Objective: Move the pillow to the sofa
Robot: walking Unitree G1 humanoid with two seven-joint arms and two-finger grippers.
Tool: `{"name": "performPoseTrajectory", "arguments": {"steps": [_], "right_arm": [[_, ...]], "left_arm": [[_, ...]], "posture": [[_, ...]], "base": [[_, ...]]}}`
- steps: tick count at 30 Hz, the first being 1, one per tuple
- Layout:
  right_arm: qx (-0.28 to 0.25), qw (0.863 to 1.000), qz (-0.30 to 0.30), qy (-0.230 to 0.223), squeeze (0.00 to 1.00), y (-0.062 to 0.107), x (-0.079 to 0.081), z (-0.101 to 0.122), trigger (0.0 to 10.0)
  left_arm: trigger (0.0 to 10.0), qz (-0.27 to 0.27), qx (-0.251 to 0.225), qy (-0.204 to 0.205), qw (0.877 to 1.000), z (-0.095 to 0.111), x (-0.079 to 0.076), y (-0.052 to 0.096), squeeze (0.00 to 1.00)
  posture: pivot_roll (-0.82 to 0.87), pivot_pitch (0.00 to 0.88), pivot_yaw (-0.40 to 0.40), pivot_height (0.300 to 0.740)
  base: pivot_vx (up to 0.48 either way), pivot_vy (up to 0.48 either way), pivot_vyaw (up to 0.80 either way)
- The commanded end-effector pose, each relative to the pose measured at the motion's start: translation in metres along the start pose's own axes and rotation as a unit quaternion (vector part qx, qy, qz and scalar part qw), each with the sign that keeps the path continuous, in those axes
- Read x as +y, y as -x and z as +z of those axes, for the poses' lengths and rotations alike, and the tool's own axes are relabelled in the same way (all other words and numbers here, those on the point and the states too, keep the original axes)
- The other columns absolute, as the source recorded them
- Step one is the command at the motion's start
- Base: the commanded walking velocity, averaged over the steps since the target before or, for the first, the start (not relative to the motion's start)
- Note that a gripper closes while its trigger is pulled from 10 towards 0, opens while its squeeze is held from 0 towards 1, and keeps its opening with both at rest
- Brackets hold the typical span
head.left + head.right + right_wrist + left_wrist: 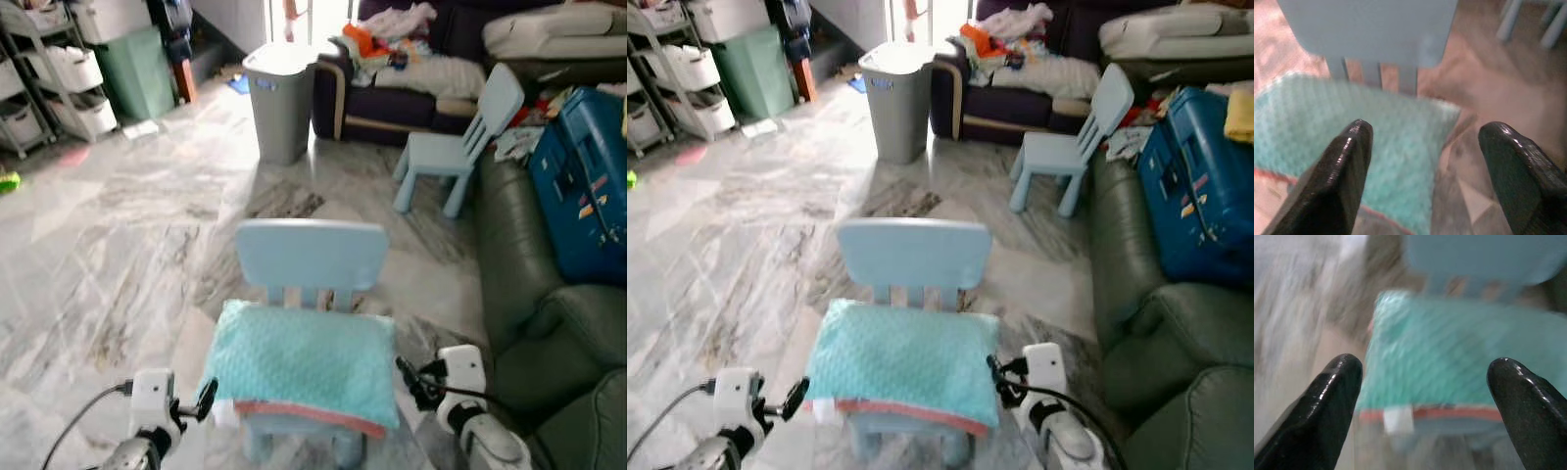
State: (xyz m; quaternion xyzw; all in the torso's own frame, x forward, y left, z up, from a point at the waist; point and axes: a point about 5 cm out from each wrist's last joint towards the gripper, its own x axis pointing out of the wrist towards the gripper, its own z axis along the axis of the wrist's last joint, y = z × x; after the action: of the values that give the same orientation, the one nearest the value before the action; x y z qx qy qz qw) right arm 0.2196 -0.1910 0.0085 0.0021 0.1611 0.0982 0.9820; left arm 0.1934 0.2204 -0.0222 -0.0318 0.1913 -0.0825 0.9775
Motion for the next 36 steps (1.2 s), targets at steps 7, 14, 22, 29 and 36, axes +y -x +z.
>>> {"name": "performPoseTrajectory", "arguments": {"steps": [7,14,22,29,36], "right_arm": [[-0.076,0.997,0.004,0.010,0.00,0.027,0.004,0.056,10.0],[-0.059,0.998,-0.003,0.014,0.00,0.040,0.002,0.059,10.0],[-0.039,0.999,-0.008,0.013,0.00,0.054,0.003,0.067,10.0],[-0.033,0.999,-0.004,0.011,0.00,0.057,0.005,0.070,10.0],[-0.019,1.000,0.007,0.011,0.00,0.059,0.009,0.068,10.0]], "left_arm": [[10.0,-0.062,-0.102,-0.061,0.991,0.054,-0.019,0.024,0.00],[10.0,-0.070,-0.101,-0.063,0.990,0.060,-0.027,0.031,0.00],[10.0,-0.072,-0.080,-0.056,0.993,0.063,-0.033,0.040,0.00],[10.0,-0.070,-0.063,-0.054,0.994,0.059,-0.030,0.043,0.00],[10.0,-0.064,-0.046,-0.046,0.996,0.053,-0.026,0.043,0.00]], "posture": [[0.01,0.109,-0.006,0.740],[0.00,0.126,-0.007,0.740],[0.00,0.132,-0.012,0.740],[0.00,0.165,-0.019,0.740],[0.00,0.172,-0.022,0.740]], "base": [[0.000,0.000,0.00],[0.000,0.000,0.00],[0.000,0.000,0.00],[0.000,0.000,0.00],[0.000,0.000,0.00]]}}
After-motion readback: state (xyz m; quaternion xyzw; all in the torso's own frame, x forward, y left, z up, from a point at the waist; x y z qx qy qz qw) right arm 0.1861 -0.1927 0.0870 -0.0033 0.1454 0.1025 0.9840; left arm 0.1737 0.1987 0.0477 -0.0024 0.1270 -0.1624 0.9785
